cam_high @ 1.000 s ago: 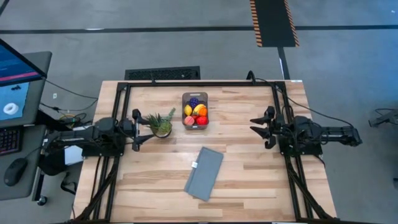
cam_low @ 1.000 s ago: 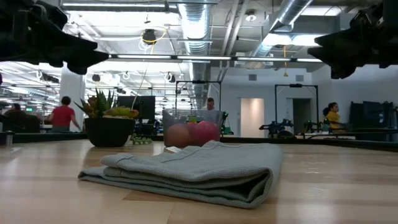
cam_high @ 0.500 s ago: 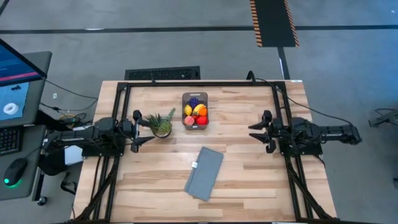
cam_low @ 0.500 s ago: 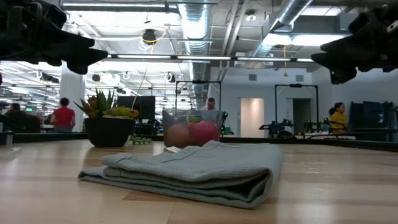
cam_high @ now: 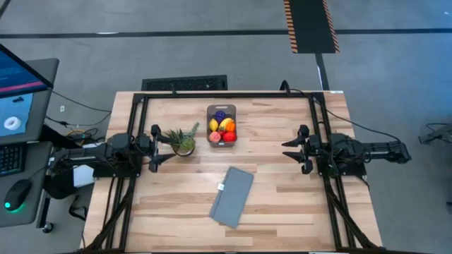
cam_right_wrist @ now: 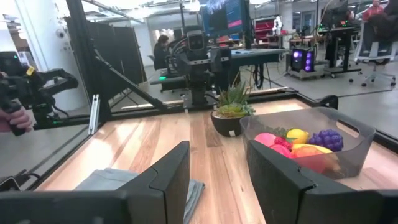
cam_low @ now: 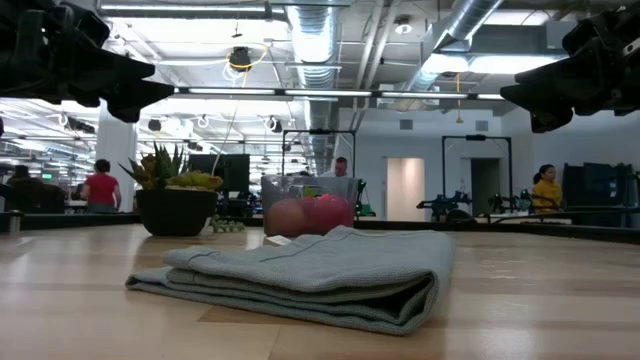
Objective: Pick and placing Produce into tupperware
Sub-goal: Return to Home Position
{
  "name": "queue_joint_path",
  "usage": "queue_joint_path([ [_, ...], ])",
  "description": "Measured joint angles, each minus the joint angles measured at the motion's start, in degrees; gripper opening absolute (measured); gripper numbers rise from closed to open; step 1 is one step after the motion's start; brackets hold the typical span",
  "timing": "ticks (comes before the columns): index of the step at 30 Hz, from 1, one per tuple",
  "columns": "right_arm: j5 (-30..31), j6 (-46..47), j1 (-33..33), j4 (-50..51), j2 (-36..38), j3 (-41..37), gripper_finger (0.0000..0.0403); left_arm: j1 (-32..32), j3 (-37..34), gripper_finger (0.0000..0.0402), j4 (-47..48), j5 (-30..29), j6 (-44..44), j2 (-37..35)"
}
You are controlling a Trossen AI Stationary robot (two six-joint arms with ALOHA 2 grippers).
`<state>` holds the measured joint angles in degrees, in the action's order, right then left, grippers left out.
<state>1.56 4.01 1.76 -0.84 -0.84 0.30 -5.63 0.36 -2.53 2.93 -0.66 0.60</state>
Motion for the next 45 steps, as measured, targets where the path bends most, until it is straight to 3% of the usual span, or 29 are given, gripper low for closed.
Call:
queue_joint_path([
  [9, 0.0, -0.4, 0.0, 0.0, 0.0, 0.0, 0.0182, 0.0, 0.0, 0.0259, 0.5, -1.9, 0.2, 0.0],
  [15, 0.1, -6.5, 0.0, 0.0, 0.0, 0.0, 0.0182, 0.0, 0.0, 0.0259, 0.5, -2.1, 0.3, 0.0],
  [45, 1.3, -5.0, 0.0, -0.2, 0.0, 0.0, 0.0182, 0.0, 0.0, 0.0259, 0.5, -2.1, 0.2, 0.0],
])
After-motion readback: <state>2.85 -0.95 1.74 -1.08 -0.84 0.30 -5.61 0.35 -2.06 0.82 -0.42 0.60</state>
